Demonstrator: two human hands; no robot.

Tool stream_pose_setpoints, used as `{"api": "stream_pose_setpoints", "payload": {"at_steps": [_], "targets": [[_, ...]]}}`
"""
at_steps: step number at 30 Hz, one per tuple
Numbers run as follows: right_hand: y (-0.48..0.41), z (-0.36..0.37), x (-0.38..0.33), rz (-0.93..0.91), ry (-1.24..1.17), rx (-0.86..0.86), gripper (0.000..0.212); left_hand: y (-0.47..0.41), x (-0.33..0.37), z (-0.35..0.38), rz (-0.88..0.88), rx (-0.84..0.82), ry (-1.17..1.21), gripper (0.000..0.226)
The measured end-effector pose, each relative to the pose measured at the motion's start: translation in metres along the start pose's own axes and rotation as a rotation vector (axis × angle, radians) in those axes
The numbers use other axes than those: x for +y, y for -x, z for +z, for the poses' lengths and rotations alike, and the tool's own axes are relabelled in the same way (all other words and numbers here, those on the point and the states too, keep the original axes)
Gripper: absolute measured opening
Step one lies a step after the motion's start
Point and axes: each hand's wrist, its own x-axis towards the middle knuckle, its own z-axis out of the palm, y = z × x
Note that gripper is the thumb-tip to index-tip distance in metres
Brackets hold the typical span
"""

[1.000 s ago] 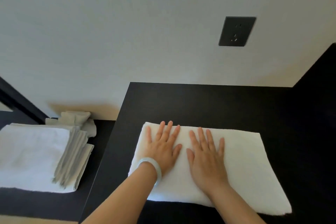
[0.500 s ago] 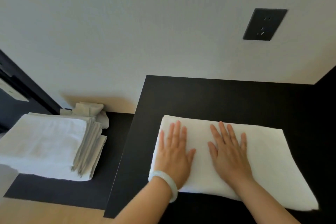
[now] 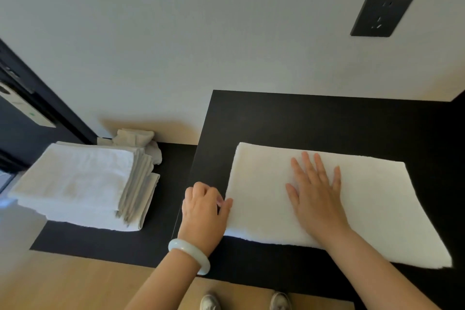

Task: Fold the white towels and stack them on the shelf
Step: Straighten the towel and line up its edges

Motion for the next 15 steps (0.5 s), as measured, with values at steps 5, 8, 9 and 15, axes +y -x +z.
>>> {"api": "stream_pose_setpoints", "payload": {"at_steps": [5,8,9,15], "targets": [[0.012,0.012,-0.03,-0.106,0.025,-0.077,0.069,0.015,-0.003,-0.01,-0.069,-0.316,0.189,0.019],[0.011,0.013,-0.025,-0.117,0.036,-0.068,0.071,0.017,-0.006,-0.02,-0.108,-0.414,0.441,0.008],[0.012,0.012,-0.025,-0.119,0.03,-0.069,0.072,0.017,-0.007,-0.022,-0.118,-0.423,0.498,0.009],[0.015,0.011,-0.025,-0.128,0.041,-0.076,0.077,0.019,-0.012,-0.014,-0.055,-0.236,0.061,0.008]]}}
